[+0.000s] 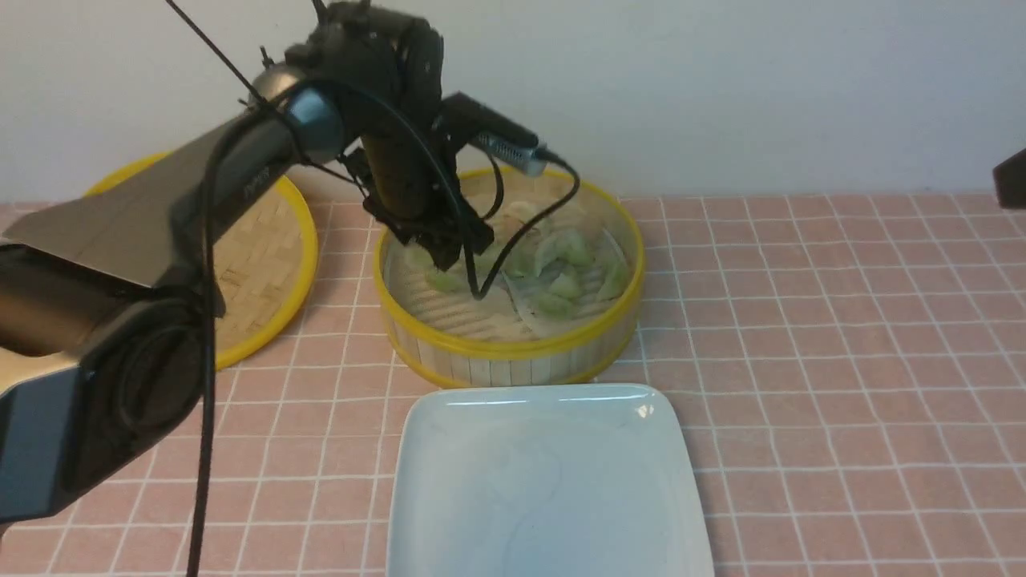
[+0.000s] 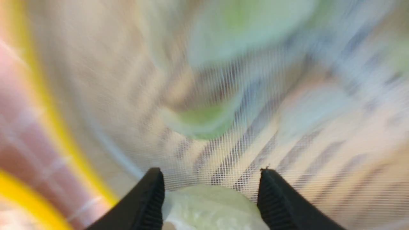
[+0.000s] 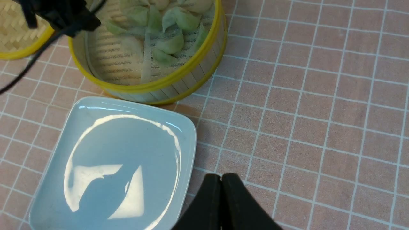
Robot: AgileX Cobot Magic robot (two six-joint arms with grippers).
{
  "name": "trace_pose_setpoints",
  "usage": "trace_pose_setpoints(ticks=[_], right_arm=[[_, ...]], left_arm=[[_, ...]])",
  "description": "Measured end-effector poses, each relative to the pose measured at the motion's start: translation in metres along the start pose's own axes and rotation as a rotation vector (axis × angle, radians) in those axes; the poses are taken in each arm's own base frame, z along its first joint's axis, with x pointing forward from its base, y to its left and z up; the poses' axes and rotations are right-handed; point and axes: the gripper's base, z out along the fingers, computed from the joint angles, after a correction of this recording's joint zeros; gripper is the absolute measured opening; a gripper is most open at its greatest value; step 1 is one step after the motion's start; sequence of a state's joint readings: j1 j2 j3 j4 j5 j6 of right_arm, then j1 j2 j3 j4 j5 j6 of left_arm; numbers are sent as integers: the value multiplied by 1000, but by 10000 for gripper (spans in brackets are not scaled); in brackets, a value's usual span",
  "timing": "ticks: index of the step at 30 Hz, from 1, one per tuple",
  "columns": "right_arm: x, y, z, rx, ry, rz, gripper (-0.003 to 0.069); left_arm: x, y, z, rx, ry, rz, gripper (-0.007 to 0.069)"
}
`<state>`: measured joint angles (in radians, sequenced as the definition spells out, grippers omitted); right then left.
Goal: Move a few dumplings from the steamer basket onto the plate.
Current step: Use the left arm to grab a dumpling from the steamer, then use the left arm to put the dumpling into the plate
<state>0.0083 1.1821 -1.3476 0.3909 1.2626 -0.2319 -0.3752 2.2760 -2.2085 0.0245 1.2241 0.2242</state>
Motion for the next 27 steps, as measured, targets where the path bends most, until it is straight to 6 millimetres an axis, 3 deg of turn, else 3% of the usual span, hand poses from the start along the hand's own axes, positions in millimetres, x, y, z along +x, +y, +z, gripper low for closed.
trace_pose_setpoints(ticks=[3,5,8,13,17,19,22,24,27], right_arm=[[0,0,0,-3,1,1,-10],[0,0,0,-3,1,1,-10],[0,0,0,-3,1,1,-10],[0,0,0,-5,1,11,-10],[0,1,3,-14,7,15,-10],[-2,3,9,-27,24,3,-10],[-4,10,29,-63,85,-20,-10],[-6,17,47,-91,137,-44,-10],[-14,25,68,-112,183,-72,-10]], left_arm=[[4,-14,-51,96,-82,-64,333],[15,-27,-72,164,-88,-78,333],[47,-59,-81,272,-6,-71,333],[96,-117,-47,349,217,72,333],[111,-148,-16,335,305,162,333],[113,-155,-4,320,327,189,355],[115,-159,8,305,349,209,454],[115,-158,10,290,354,218,533],[111,-154,4,261,357,224,560]])
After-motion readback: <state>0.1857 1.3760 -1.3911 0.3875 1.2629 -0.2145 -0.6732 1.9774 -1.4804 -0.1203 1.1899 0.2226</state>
